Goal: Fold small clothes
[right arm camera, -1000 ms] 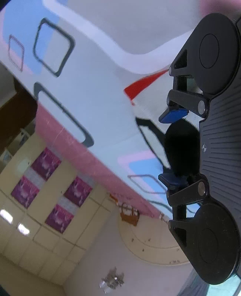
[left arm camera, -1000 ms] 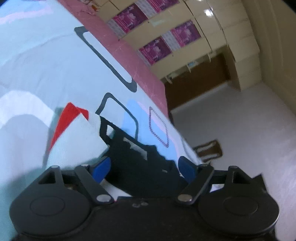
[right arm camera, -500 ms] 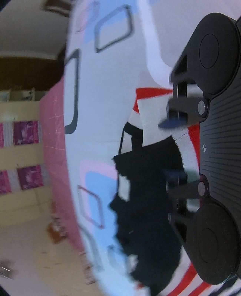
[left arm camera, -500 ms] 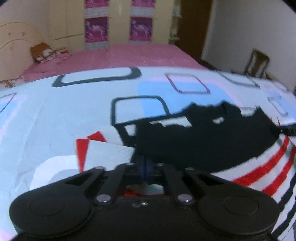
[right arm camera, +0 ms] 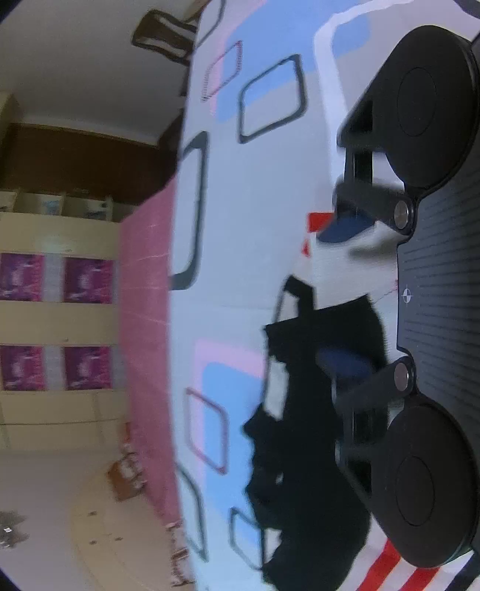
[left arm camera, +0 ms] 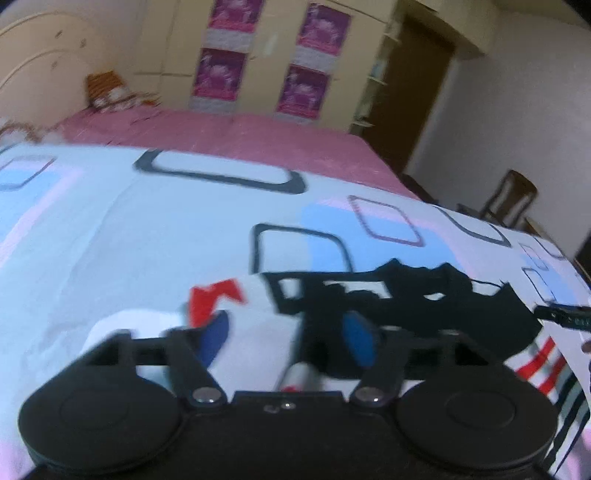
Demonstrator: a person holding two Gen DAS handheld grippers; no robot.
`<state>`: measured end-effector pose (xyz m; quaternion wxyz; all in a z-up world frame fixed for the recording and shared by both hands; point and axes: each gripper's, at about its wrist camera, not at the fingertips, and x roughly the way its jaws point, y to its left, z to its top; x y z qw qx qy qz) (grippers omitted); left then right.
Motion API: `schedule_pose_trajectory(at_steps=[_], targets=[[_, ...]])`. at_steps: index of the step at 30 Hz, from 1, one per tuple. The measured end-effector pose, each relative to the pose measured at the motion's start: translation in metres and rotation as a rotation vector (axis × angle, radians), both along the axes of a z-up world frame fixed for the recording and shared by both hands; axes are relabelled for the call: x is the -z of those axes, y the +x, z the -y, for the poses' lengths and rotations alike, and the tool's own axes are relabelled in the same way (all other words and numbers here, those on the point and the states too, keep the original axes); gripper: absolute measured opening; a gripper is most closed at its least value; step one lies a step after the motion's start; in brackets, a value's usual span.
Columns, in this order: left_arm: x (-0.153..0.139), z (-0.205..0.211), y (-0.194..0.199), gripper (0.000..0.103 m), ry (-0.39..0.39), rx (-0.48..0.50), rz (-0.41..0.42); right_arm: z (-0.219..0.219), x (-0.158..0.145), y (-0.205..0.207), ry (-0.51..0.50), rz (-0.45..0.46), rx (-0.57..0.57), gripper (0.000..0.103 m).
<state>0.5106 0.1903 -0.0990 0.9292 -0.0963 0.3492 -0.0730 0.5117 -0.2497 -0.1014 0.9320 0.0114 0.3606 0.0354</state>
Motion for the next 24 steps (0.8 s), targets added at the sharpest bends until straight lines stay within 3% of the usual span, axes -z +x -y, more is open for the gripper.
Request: schedule_pose_trajectory(at_steps=[2,3,5,6,7,8,9,10,13,15,17,18,19,20,21,22,24], targets=[[0.008,0.012,0.015,0.046,0.026,0.047,-0.069,-0.002,0.003,0.007,0.018,-0.029,-0.025,0.063],[0.014,0.017,0.023,0.045,0.047,0.06,-0.104,-0.004,0.006,0.01,0.011,-0.046,-0.033,0.061],[0.019,0.025,0.027,0.045,0.104,0.087,-0.122,-0.009,0.014,0.016,-0.006,-0.1,-0.047,0.045],[0.019,0.029,0.028,0.04,0.129,0.098,-0.119,-0.011,0.018,0.015,-0.011,-0.11,-0.051,0.045],[0.018,0.033,0.026,0.017,0.154,0.118,-0.11,-0.012,0.019,0.014,-0.022,-0.101,-0.056,0.041],[0.015,0.035,0.022,0.005,0.176,0.139,-0.078,-0.014,0.019,0.013,-0.028,-0.096,-0.068,0.028],[0.012,0.036,0.019,0.004,0.176,0.135,-0.048,-0.016,0.017,0.011,-0.044,-0.087,-0.079,0.019],[0.011,0.034,0.015,0.004,0.177,0.111,-0.023,-0.017,0.015,0.01,-0.052,-0.079,-0.088,0.002],[0.02,0.028,0.014,0.004,0.176,0.05,-0.026,-0.015,0.01,0.006,-0.081,-0.035,-0.06,0.003],[0.024,0.027,0.016,0.004,0.159,0.039,-0.026,-0.013,0.021,0.011,-0.094,-0.078,-0.053,0.003],[0.021,0.031,0.019,0.005,0.188,0.061,-0.037,-0.016,0.02,0.011,-0.109,-0.08,-0.06,0.003],[0.018,0.032,0.018,0.014,0.206,0.067,-0.043,-0.017,0.016,0.012,-0.104,-0.088,-0.056,0.003],[0.012,0.032,0.015,0.043,0.226,0.05,-0.041,-0.017,0.012,0.011,-0.101,-0.084,-0.049,0.006],[0.005,0.033,0.01,0.059,0.251,0.022,-0.015,-0.019,0.006,0.009,-0.103,-0.069,-0.037,0.038],[-0.004,0.037,0.001,0.079,0.261,0.005,0.041,-0.022,-0.002,0.001,-0.099,-0.02,-0.028,0.055],[-0.013,0.043,-0.007,0.077,0.23,0.012,0.093,-0.025,-0.009,-0.008,-0.061,0.033,-0.056,0.071],[-0.02,0.065,-0.012,0.072,0.166,0.087,0.104,-0.043,-0.014,-0.013,-0.004,0.024,-0.144,0.063]])
